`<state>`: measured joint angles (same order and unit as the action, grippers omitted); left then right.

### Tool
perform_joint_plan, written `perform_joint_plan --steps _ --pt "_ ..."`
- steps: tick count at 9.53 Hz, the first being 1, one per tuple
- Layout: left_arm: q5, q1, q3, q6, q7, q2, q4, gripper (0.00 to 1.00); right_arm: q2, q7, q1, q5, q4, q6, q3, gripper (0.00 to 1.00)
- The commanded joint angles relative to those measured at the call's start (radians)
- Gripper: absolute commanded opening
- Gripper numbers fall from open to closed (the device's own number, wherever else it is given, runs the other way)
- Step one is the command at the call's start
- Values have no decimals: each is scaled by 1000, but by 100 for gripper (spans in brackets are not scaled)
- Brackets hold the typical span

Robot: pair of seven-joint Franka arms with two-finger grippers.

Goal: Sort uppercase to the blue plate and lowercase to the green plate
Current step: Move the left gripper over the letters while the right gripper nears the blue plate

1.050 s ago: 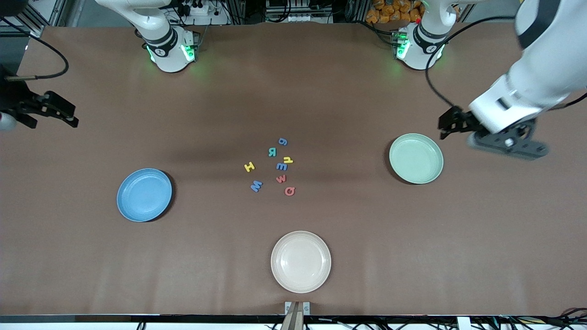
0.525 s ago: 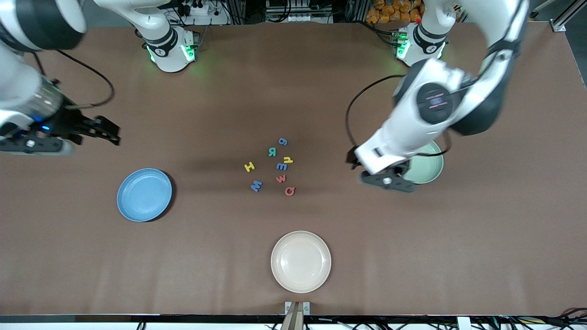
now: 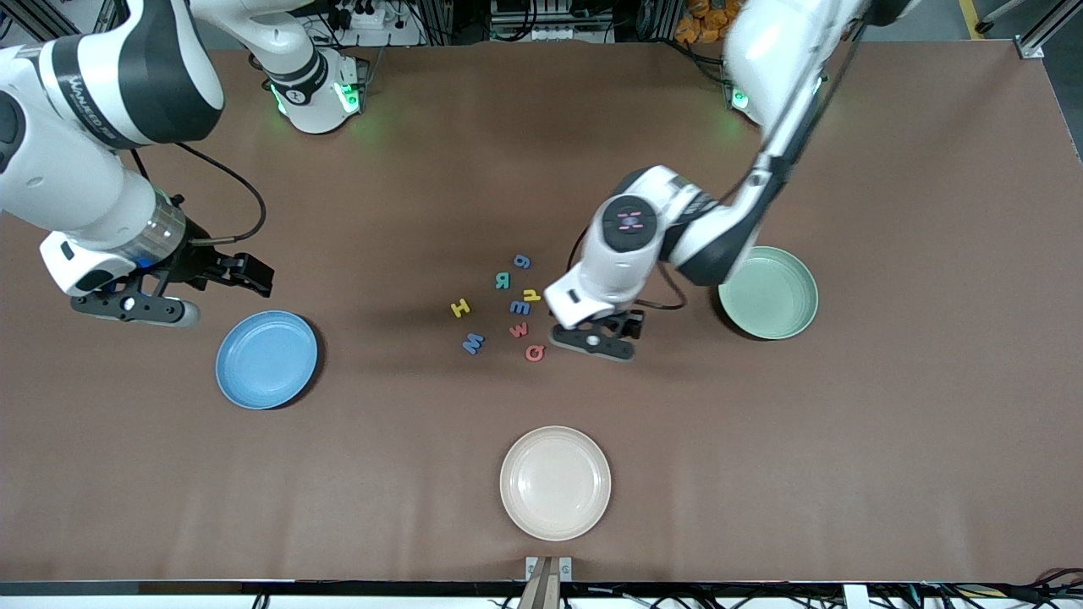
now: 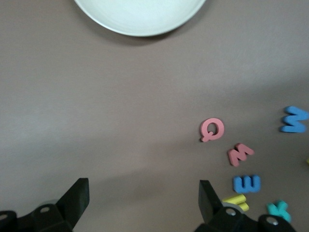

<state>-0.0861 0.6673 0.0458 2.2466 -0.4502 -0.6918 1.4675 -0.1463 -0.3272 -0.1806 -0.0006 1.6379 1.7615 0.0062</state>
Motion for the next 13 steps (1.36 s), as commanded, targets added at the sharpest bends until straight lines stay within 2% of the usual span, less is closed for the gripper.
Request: perform_joint_plan --steps 1,2,5,6,7,8,10,13 --pt "-17 144 -128 4 -21 -112 -117 100 -42 -84 -34 2 -36 10 -3 100" --pt "-15 147 -126 31 0 -121 -124 100 -59 -114 -40 4 -36 15 -3 100" --pt "-11 175 -54 120 -1 -143 -125 100 -110 -142 -59 31 -36 47 -3 100" --pt "47 182 -31 139 -13 -150 -124 100 -117 -141 -51 36 -36 49 -3 100" --pt "108 201 -29 139 -27 -149 -119 100 -125 -141 -48 36 -36 49 -5 100" --pt "115 221 -27 139 -30 -153 -113 100 -131 -141 -45 34 -36 49 -5 100" --pt "117 250 -30 96 -16 -129 -60 100 -145 -136 -31 34 -38 49 -8 100" --pt "86 247 -43 47 70 -127 -55 100 -157 -128 -5 45 -35 42 -8 100"
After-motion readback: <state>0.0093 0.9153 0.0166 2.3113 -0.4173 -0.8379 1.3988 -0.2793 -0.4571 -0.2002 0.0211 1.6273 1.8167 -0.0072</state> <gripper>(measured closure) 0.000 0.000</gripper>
